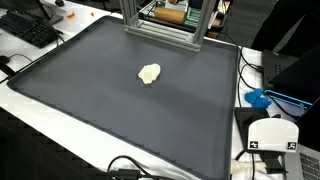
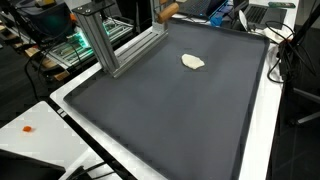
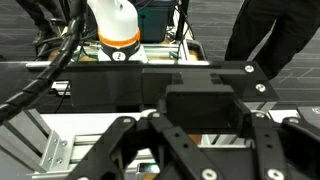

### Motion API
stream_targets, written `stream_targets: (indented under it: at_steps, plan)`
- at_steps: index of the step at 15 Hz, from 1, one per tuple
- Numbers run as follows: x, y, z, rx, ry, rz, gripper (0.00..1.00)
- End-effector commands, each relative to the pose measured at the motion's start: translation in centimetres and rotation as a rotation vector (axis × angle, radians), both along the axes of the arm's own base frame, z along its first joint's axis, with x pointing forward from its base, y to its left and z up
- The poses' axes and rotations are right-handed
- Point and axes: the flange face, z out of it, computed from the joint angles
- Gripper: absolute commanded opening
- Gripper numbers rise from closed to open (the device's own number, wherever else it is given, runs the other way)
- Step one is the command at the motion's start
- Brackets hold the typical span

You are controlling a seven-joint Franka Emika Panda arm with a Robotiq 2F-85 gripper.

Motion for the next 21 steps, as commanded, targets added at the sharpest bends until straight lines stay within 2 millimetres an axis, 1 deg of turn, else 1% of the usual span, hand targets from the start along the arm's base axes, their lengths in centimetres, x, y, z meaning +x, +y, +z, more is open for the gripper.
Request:
stream_targets:
  at_steps: [1, 8, 10, 14, 21]
  plan:
    - [-2.6, 0.2, 0.4, 0.03, 0.066, -0.012, 0.35]
    - [-4.7, 1.2, -1.0, 0.03, 0.133, 0.015, 0.35]
    - [-5.4, 1.6, -1.8, 0.024, 0.142, 0.024, 0.35]
    - [-6.5, 2.3, -2.7, 0.014, 0.173, 0.051, 0.35]
    - [-7.1, 3.4, -3.9, -0.015, 0.182, 0.098, 0.35]
